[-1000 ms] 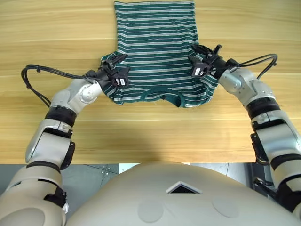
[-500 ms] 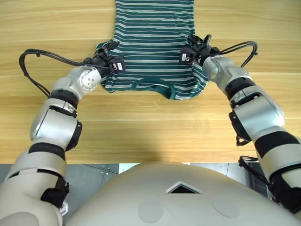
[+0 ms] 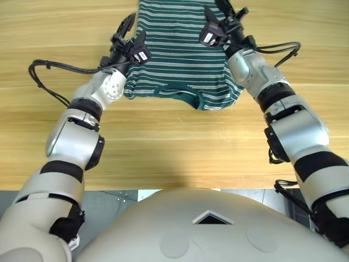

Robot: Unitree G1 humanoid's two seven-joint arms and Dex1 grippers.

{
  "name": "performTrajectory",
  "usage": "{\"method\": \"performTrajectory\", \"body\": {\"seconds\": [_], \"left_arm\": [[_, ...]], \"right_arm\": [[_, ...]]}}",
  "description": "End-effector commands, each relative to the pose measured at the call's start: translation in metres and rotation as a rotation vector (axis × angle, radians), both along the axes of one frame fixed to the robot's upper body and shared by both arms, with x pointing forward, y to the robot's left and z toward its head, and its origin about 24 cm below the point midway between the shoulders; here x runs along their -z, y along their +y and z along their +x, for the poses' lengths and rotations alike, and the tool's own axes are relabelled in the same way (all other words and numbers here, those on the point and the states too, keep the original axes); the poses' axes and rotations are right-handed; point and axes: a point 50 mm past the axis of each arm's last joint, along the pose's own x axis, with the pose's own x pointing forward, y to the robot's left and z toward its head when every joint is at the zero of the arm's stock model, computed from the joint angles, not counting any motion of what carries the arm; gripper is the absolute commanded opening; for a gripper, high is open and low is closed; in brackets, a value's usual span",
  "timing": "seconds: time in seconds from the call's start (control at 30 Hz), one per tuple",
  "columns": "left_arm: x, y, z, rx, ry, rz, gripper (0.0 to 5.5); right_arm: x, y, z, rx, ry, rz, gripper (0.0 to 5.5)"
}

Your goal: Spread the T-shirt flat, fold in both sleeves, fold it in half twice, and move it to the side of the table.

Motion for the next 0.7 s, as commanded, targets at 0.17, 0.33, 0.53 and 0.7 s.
{"method": "performTrajectory", "body": {"seconds": [0.17, 0.33, 0.53, 0.7], "left_arm": [[-0.021, 0.028, -0.072, 0.113, -0.108, -0.158, 2.45], [-0.023, 0.053, -0.076, -0.058, -0.107, -0.283, 2.45], [-0.011, 0.054, -0.073, -0.123, -0.065, -0.330, 2.45], [-0.006, 0.046, -0.071, -0.117, -0.049, -0.328, 2.45]], "right_arm": [[0.037, -0.044, -0.130, -0.386, 0.263, -0.290, 1.86], [0.025, -0.023, -0.139, -0.435, 0.252, -0.319, 1.86], [0.021, 0.011, -0.117, -0.415, 0.184, -0.294, 1.86], [0.046, 0.029, -0.092, -0.336, 0.168, -0.385, 1.86]]}}
